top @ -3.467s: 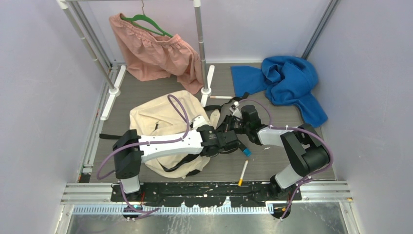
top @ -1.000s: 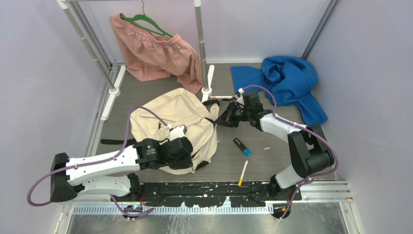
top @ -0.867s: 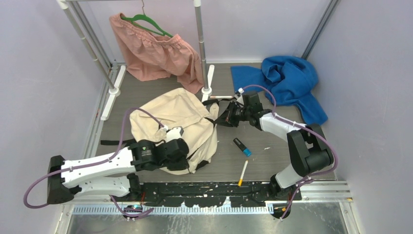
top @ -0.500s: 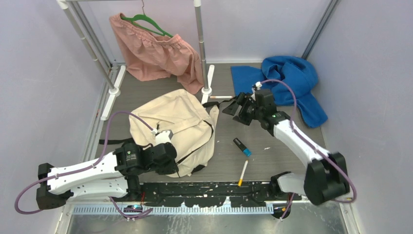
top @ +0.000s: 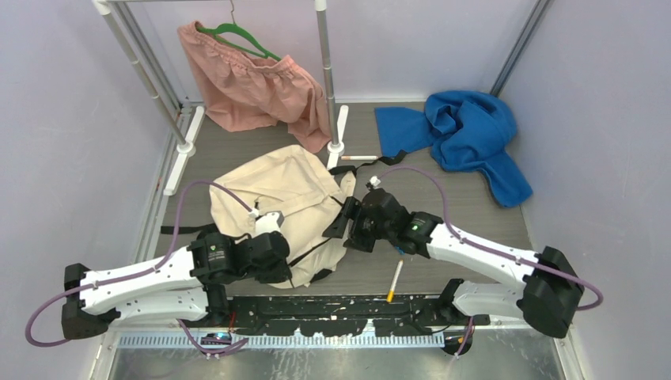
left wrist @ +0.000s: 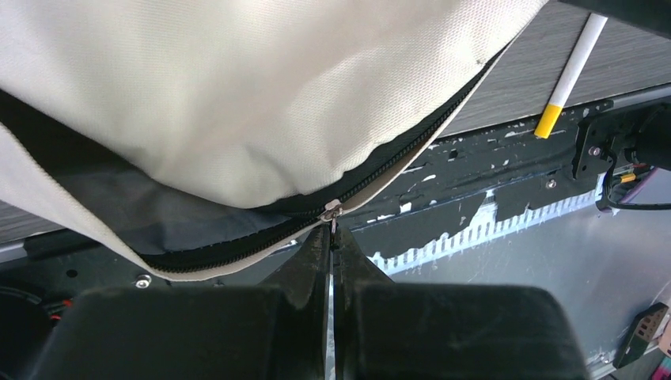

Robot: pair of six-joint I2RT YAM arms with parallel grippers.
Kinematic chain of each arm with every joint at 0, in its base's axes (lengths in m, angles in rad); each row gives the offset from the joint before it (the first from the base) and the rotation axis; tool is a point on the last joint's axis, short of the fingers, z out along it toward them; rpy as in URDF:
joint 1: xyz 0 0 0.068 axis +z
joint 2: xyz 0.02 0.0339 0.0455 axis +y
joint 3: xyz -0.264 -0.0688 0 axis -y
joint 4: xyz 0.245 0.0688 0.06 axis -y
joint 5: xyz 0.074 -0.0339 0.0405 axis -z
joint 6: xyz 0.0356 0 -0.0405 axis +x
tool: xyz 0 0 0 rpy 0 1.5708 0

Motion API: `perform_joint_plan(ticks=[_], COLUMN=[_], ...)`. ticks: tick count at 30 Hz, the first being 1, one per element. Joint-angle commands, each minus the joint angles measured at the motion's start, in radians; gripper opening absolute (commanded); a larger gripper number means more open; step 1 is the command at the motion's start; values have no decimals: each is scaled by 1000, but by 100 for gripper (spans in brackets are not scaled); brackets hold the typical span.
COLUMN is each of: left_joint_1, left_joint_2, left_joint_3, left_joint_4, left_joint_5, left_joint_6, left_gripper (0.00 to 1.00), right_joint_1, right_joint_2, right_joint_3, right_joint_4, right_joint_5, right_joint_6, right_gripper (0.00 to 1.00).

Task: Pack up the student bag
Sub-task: Zip the student bag at the center of the board.

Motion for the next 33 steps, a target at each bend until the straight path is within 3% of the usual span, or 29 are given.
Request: perform_joint_plan(ticks=[1,4,7,10,12,17,22,27,33], left_joint_1=[-3,-2,-3,-2,-2,8,53,122,153], left_joint_2=[26,43,74,106,113,69,-15,-89,-89], left_joint_3=[-16,-30,-27,-11,-4,2,-27,-53,-97], left_joint_4=[123,193,230,231,222,160,74,44,32], left_joint_5=[25,43,65,85,87,78,64,85,132], left_joint_6=[31,53,80,95,103,111,117,126,150], left_gripper=[0,0,0,0,0,0,0,0,0], right_joint_1=[49,63,64,65,63,44,-75,-191,-227], right_joint_2=[71,132,180,177,144,8,-85,-88,-36], right_joint_3=[84,82,88,80,57,23,-18,-28,-4], right_joint_4=[41,91,126,107,85,-56,-116,-120,-118], right_joint_5=[117,129,117,128,179,293,259,166,163], right_joint_6=[108,139,163,166,153,56,-68,-173,-250], right_gripper=[77,72,56,27,3,1,1,1,1])
